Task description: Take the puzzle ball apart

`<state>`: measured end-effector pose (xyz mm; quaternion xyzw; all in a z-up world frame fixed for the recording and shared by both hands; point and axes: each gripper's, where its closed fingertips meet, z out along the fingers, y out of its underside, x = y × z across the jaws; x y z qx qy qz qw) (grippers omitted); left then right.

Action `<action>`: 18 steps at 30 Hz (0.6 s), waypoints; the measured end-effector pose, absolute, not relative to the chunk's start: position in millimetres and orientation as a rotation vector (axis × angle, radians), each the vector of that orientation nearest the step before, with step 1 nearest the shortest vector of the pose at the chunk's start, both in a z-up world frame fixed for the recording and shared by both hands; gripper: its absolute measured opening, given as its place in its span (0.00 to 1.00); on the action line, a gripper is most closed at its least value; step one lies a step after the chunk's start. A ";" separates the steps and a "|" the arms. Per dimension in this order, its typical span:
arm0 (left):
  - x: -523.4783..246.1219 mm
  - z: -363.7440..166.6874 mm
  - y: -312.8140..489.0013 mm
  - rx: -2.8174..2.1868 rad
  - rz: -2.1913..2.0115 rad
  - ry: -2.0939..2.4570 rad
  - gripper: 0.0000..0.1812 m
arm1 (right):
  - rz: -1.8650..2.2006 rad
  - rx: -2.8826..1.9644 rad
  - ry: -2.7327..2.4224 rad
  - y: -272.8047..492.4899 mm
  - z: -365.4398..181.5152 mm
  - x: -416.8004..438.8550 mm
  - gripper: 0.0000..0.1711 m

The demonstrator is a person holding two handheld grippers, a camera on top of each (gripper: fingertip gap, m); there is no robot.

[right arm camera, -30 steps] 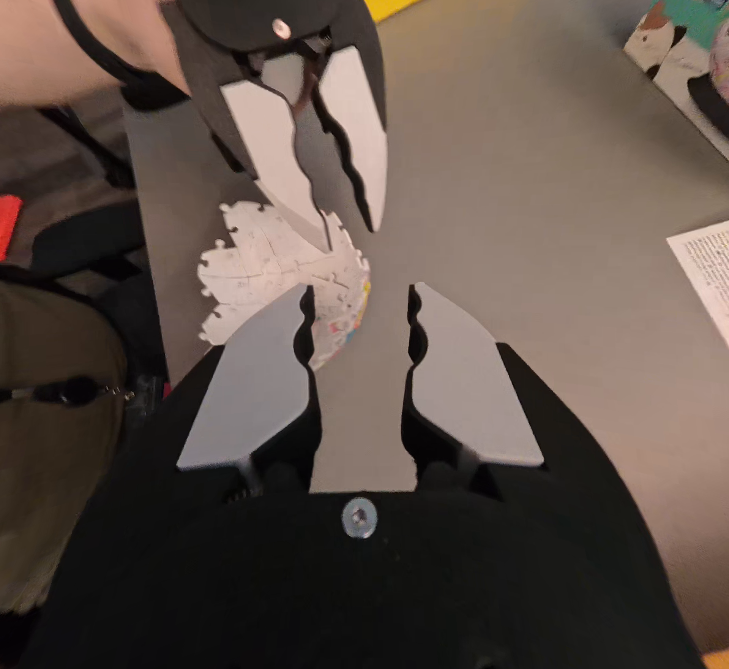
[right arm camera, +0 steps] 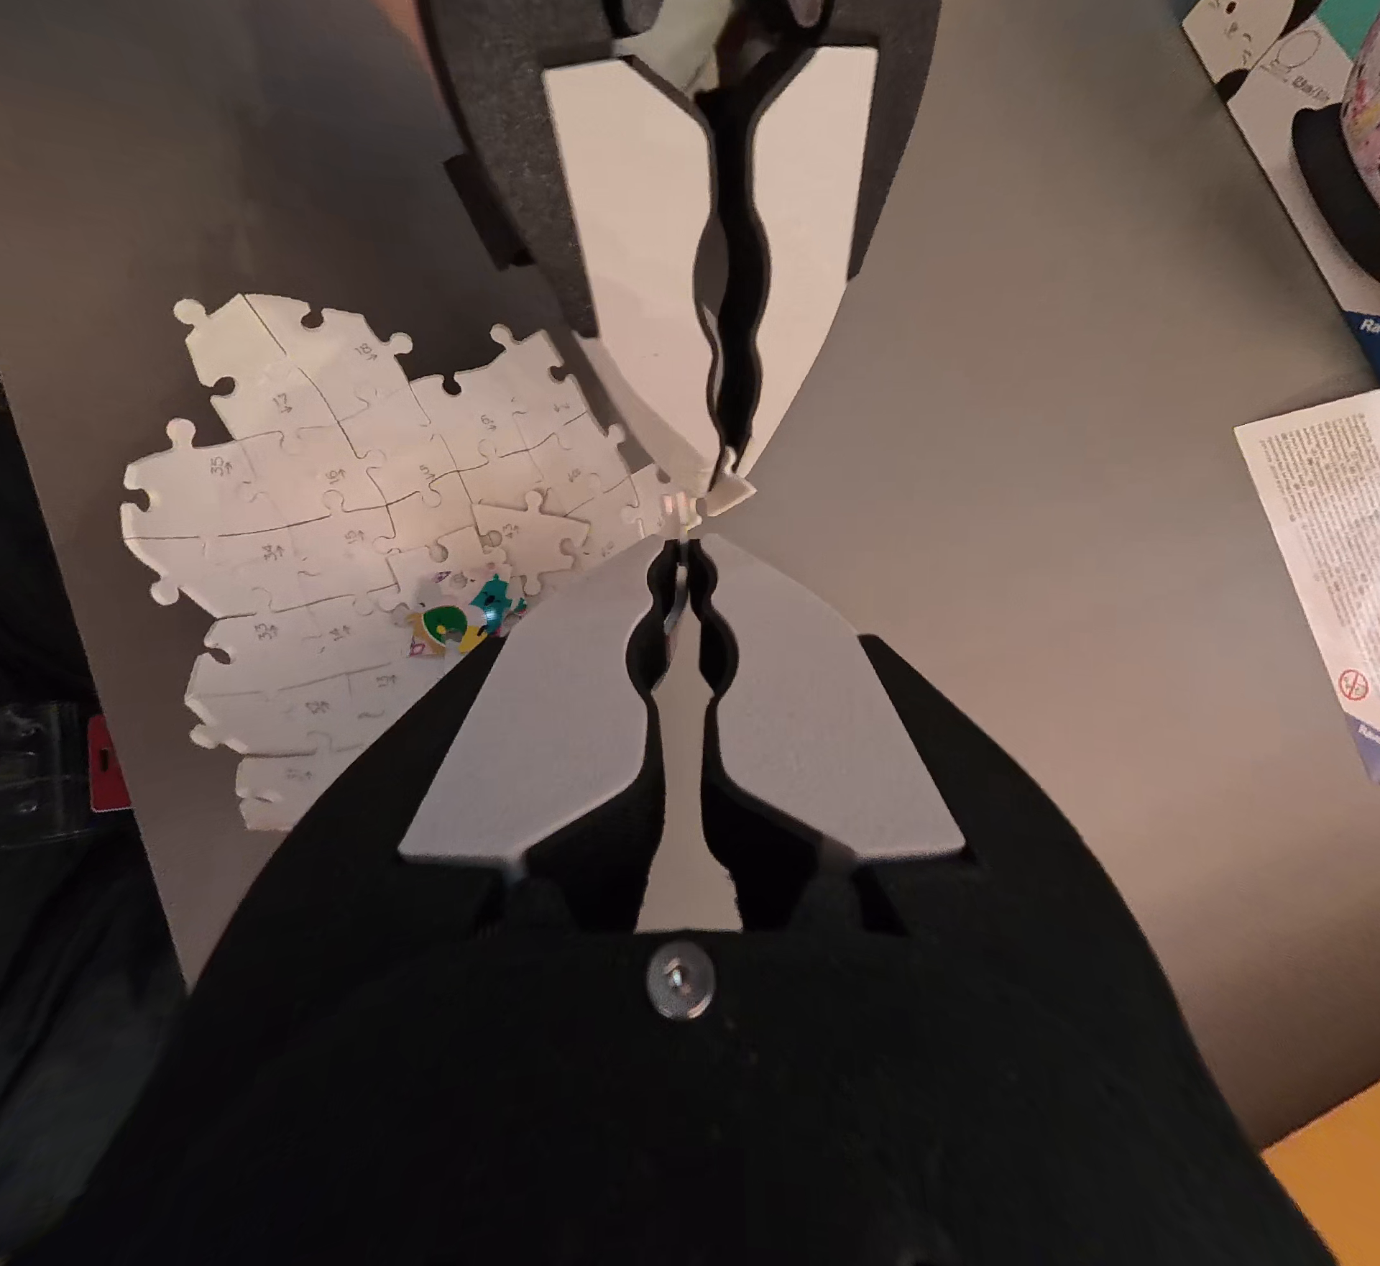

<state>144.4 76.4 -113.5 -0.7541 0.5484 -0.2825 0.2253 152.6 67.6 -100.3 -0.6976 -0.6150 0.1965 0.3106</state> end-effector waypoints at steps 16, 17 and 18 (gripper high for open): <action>147.1 -120.5 61.4 -2.329 -1.311 1.249 0.01 | 0.638 -1.774 -1.597 59.9 -105.1 157.2 0.06; 147.3 -120.9 61.8 -2.342 -1.339 1.222 0.01 | 0.622 -1.763 -1.610 60.2 -105.4 157.9 0.05; 147.4 -121.4 62.4 -2.363 -1.366 1.186 0.01 | 0.603 -1.740 -1.627 60.3 -105.2 158.0 0.05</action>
